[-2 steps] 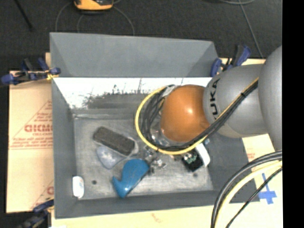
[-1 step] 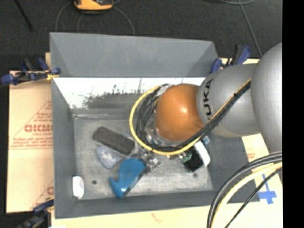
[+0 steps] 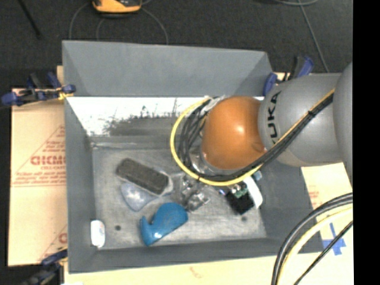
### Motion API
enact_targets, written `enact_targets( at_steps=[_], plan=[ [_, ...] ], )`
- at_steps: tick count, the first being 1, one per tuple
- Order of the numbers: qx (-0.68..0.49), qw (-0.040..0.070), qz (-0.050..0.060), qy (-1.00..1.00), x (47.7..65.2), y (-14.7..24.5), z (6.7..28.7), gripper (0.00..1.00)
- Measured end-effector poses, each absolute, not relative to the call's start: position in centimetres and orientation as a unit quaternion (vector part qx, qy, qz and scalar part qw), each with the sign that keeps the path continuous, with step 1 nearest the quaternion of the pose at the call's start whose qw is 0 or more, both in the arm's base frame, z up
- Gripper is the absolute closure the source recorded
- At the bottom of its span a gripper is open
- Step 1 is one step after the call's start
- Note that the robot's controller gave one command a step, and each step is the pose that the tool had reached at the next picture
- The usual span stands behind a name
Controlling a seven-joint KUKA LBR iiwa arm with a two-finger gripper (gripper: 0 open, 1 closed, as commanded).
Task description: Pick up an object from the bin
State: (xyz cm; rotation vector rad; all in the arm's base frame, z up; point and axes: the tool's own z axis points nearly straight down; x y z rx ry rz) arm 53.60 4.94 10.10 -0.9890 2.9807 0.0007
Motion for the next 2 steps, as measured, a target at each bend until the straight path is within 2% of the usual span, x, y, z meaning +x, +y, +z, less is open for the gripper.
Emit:
enact_targets(
  at_steps=[1, 2],
  plan=[
    [-0.315, 0.003, -0.001, 0.949, 54.2, 6.2, 11.4, 1.0],
    [-0.319, 0.004, 0.0, 0.948, 54.8, 9.5, 11.3, 1.0]
  ],
)
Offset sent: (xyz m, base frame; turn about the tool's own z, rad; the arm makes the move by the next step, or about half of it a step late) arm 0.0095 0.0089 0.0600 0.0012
